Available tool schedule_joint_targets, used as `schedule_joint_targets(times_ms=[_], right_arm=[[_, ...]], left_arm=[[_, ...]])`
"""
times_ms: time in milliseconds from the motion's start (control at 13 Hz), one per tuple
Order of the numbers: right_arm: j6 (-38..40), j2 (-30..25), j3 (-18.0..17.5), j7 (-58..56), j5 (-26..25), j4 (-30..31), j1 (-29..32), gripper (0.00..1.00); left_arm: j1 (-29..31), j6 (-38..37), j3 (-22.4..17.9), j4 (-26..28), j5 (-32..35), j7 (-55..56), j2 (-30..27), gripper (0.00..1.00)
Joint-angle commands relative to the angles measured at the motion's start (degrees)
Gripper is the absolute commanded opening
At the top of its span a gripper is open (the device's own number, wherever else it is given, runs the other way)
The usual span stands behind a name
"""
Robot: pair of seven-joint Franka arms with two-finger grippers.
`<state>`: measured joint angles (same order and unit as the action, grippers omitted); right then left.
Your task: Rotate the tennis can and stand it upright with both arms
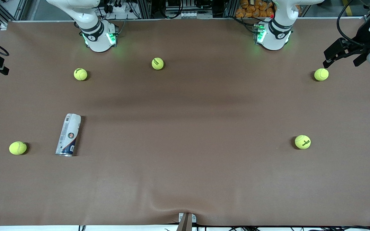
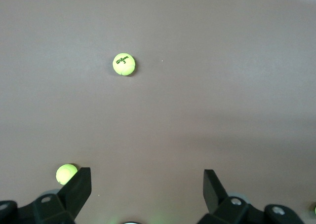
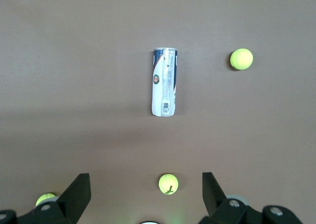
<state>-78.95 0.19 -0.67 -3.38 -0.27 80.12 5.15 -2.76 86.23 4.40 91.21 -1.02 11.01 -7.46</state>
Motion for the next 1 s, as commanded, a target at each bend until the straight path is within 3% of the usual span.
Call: schedule_joint_targets(times_ms=[0,462,615,923], right_arm=[[-0.24,-1.86,1.88,-0.75,-0.88,1.71,-1.97,1.00],[-1.11,-1.52,2.16,-0.75,-0.88,3.28,-2.07,1.00],[-5.40,-1.08,2.07,-0.83,-0.88,6.44,-1.98,1.00],[-9.98,6.28,2.07,-1.36,-0.88,7.33,-2.16,1.00]], left_arm=[[0.65,-0.80,0.17,-0.77,-0.38,-1.43,0.17,1.00],[1.01,-0.97,0.09,-0.94,-0.38,-1.26,0.17,1.00],[0.92,-1.24,-0.53,-0.94,-0.47,-1.35,0.69,1.00],[0.74,-1.76,-0.44,-0.33,-0.47,-1.78,0.87,1.00]])
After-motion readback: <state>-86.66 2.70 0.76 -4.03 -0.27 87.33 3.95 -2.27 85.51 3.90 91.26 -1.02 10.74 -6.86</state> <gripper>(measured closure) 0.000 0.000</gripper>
